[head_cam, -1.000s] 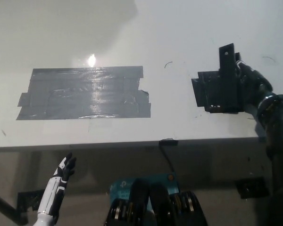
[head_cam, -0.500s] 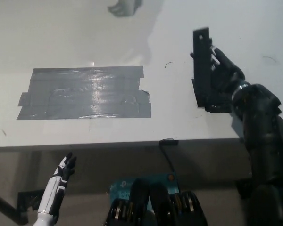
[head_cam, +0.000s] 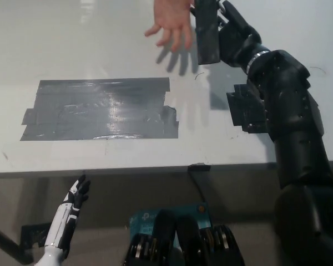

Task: A stapler is kept on the black spot marked on the desk infront of the robot. The robot picks up the stapler using its right hand and passes it to a person

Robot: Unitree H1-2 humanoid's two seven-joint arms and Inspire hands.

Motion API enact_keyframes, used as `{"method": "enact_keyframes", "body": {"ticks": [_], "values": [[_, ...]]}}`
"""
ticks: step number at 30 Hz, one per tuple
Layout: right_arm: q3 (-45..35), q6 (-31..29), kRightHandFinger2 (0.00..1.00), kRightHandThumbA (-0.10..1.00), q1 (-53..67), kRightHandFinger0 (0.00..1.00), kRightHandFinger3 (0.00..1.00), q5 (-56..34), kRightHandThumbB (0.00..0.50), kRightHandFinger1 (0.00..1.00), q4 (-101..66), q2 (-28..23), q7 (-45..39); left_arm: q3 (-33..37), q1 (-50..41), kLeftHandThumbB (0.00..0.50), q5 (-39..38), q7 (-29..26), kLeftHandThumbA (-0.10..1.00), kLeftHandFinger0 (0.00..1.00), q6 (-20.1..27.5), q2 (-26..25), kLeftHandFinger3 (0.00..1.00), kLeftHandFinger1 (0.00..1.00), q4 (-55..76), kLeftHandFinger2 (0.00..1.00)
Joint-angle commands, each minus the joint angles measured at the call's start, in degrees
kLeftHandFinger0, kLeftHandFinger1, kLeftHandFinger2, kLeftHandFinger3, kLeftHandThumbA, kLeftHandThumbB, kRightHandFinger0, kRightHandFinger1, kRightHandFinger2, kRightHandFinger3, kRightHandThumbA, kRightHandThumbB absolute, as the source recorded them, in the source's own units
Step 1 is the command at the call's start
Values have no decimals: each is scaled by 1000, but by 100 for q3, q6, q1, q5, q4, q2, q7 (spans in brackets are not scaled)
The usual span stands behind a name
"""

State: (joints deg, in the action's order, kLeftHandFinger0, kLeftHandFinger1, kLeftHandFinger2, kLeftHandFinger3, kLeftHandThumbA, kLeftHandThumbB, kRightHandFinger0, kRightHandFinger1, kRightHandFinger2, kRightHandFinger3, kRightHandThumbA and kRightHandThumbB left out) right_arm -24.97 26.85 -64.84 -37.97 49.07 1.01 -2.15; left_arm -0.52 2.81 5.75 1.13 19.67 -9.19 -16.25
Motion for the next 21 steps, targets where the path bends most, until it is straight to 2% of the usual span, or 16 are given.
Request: {"method": "enact_keyframes", "body": {"ticks": [1,5,6,7,8,10,12,14,15,17,21], "values": [[26,-59,699,-100,-681,0,656,-23,168,193,161,1,-45,35,80,500,40,54,1000,1000,155,-113,1000,1000,138,1000],[90,-138,659,-100,-810,0,693,83,142,167,276,1,-23,42,96,500,10,82,1000,1000,60,-112,1000,1000,201,1000],[86,-142,647,-100,-843,0,763,91,131,164,300,4,-18,44,91,500,-3,90,1000,1000,26,-109,1000,1000,226,1000],[81,-140,645,-100,-851,0,767,91,131,164,305,5,-15,45,89,500,-8,93,1000,1000,15,-108,1000,1000,234,1000],[85,-191,631,-100,-889,0,848,118,120,162,356,3,-6,46,87,500,-6,102,1000,1000,-21,-117,1000,1000,255,1000],[95,-272,615,-100,-959,0,825,172,120,153,455,-12,25,47,90,500,-18,117,1000,1000,-73,-122,1000,1000,282,1000],[125,-399,616,-100,-1067,0,762,289,135,157,632,-52,111,58,88,500,-40,141,1000,1000,-113,-116,1000,1000,323,1000],[127,-446,619,-100,-1182,0,786,332,143,160,803,-100,150,68,81,500,-34,146,1000,1000,-137,-117,1000,1000,380,1000],[120,-479,605,-100,-1249,0,832,356,136,147,894,-127,184,71,88,500,-32,145,1000,1000,-122,-118,1000,1000,376,1000],[90,-575,636,-100,-1379,0,794,401,123,167,1051,-180,254,83,89,500,27,128,1000,1000,-159,-125,1000,1000,399,1000],[98,-692,629,-100,-1562,0,785,492,129,166,1278,-264,284,89,94,500,91,118,1000,1000,-232,-129,1000,1000,452,1000]]}}
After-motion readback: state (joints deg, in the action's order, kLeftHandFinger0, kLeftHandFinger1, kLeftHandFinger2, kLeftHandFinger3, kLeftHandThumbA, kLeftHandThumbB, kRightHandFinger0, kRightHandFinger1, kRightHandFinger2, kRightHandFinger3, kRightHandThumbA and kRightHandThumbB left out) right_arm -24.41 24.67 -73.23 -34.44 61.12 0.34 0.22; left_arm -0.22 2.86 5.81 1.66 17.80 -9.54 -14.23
